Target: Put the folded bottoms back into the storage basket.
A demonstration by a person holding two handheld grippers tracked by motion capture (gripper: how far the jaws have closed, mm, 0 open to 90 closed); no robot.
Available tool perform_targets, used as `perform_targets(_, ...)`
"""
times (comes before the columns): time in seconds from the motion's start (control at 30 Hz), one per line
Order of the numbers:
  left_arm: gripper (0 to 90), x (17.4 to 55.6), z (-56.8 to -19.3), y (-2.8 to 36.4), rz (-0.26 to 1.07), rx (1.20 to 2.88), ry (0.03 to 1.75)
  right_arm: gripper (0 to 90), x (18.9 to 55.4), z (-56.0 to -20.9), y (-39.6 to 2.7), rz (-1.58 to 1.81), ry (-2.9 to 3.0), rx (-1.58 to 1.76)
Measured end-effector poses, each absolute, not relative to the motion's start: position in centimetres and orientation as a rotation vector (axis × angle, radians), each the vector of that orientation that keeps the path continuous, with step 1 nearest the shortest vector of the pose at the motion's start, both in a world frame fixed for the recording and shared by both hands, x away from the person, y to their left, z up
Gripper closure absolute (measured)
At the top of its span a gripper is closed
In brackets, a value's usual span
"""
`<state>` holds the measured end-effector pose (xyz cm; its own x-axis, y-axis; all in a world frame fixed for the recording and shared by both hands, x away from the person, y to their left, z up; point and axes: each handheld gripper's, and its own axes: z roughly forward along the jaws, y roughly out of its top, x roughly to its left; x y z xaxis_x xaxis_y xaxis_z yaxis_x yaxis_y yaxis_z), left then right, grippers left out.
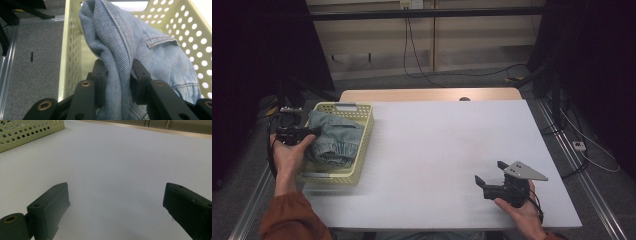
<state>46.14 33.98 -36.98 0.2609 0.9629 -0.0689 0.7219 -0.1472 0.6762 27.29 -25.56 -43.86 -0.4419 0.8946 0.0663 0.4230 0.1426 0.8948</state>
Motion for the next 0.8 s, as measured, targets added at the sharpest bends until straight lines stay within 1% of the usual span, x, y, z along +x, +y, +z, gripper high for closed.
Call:
perform_targets(0.43,65.8,46.6,-38.1,34.3,0.475,1.979,1.543,6.8,27.3,-43.8,-25.6,1.259,1.934,1.255)
perform_targets(0.47,65.1,46.6,-38.2,34.2,0.477,1.942,1.557,6.7,27.3,-43.8,-25.6,1.259,1.933,1.254)
perform_targets(0.57,63.2,46.6,-38.1,34.6,0.475,1.973,1.545,6.6,27.3,-43.8,-25.6,1.264,1.928,1.26)
perform_targets(0.6,63.2,46.6,-38.2,34.5,0.474,1.934,1.564,6.7,27.3,-43.8,-25.6,1.263,1.928,1.26)
perform_targets(0.67,63.3,46.5,-38.1,34.7,0.485,1.911,1.573,6.7,27.2,-43.8,-25.6,1.264,1.928,1.259)
perform_targets(0.73,63.6,46.4,-37.9,35.1,0.494,1.94,1.563,6.7,27.2,-43.8,-25.6,1.264,1.929,1.259)
perform_targets(0.77,64.1,46.4,-38.0,34.9,0.5,1.898,1.587,6.7,27.2,-43.8,-25.6,1.266,1.927,1.26)
perform_targets(0.8,64.4,46.3,-37.9,35.0,0.498,1.908,1.586,6.7,27.2,-43.8,-25.6,1.266,1.927,1.261)
